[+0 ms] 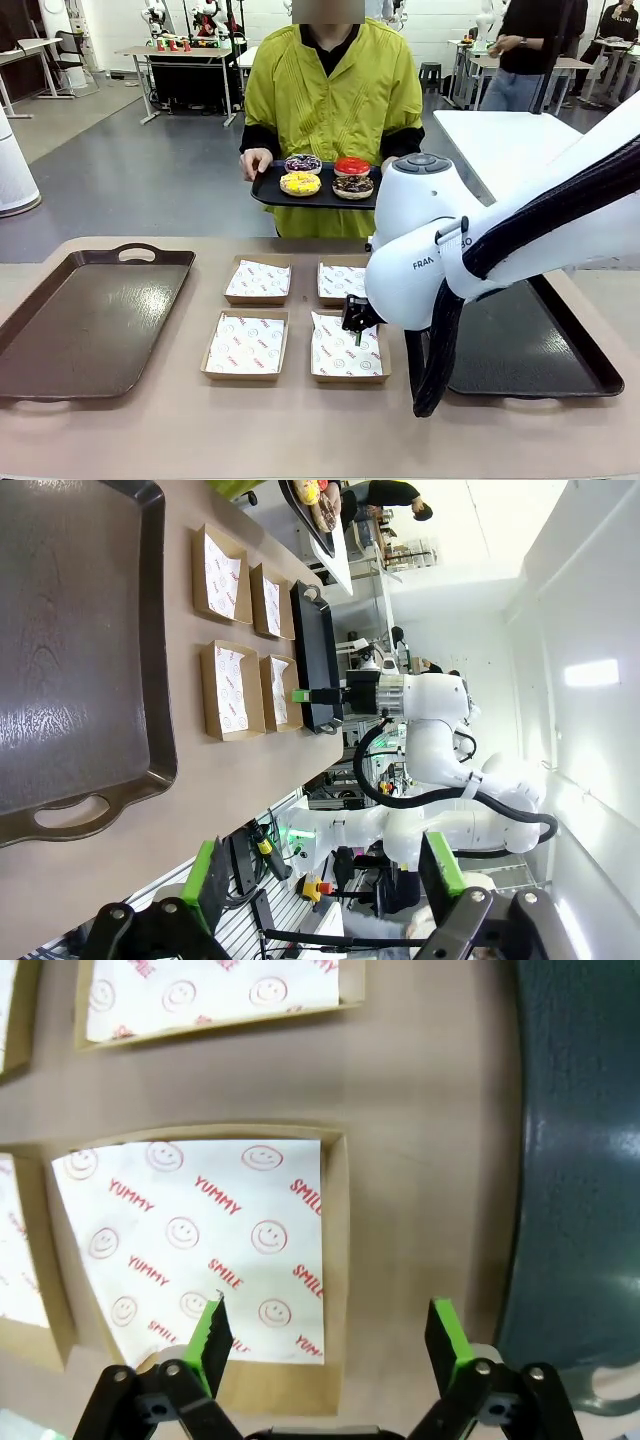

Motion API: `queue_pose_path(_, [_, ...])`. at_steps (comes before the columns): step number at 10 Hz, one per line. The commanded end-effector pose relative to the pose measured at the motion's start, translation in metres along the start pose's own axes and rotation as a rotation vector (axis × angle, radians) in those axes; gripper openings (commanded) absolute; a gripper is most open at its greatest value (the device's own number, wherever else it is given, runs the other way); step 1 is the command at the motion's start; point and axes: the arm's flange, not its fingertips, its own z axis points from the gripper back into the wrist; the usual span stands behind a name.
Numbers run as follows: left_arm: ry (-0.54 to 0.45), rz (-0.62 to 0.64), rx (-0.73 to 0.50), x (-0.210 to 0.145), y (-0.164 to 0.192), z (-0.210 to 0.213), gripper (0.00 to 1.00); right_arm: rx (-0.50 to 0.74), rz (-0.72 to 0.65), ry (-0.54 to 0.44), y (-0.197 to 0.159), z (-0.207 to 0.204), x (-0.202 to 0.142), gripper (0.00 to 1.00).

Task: Individually package the donuts and arrange them on the tray.
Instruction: Pick up one Paper togo box.

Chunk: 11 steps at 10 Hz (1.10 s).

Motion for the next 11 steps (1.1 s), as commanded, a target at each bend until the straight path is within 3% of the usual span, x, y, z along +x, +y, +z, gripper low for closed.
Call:
queue_pose_path(1, [-0.014,-0.023,-0.022,-0.0006,0.0007,0.0006,1.00,0.009,0.009,-0.021,0.0024,-0.0191,0.0035,1.00])
queue_pose_path(2, [-0.014,-0.023,-0.022,-0.0006,0.0007,0.0006,1.00,0.012,0.025,-0.020,0.0018,-0.0238,0.0041,1.00])
queue_pose_path(3, [-0.014,-0.023,-0.022,-0.0006,0.0007,0.0006,1.00,0.018,0.031,-0.030,0.0012,-0.0245,0.0042,0.59])
queue_pose_path(4, [-0.014,-0.023,-0.022,-0.0006,0.0007,0.0006,1.00,0.019,0.038,-0.033,0.0018,-0.0225,0.0034,0.40])
queue_pose_path(5, [-0.014,-0.023,-0.022,-0.0006,0.0007,0.0006,1.00,0.019,0.034,-0.041,0.0019,-0.0189,0.0032,0.00])
queue_pose_path(7, [-0.014,-0.023,-0.022,-0.0006,0.0007,0.0006,1.00,0.013,0.028,-0.047,0.0024,-0.0151,0.0027,0.00])
queue_pose_path(8, [-0.014,-0.023,-0.022,-0.0006,0.0007,0.0006,1.00,0.011,0.025,-0.045,0.0025,-0.0151,0.0025,0.13])
queue_pose_path(9, [-0.014,-0.023,-0.022,-0.0006,0.0007,0.0006,1.00,0.010,0.022,-0.041,0.0019,-0.0152,0.0023,0.03])
queue_pose_path(11, [-0.014,-0.023,-0.022,-0.0006,0.0007,0.0006,1.00,0.008,0.011,-0.038,0.0015,-0.0148,0.0019,0.00])
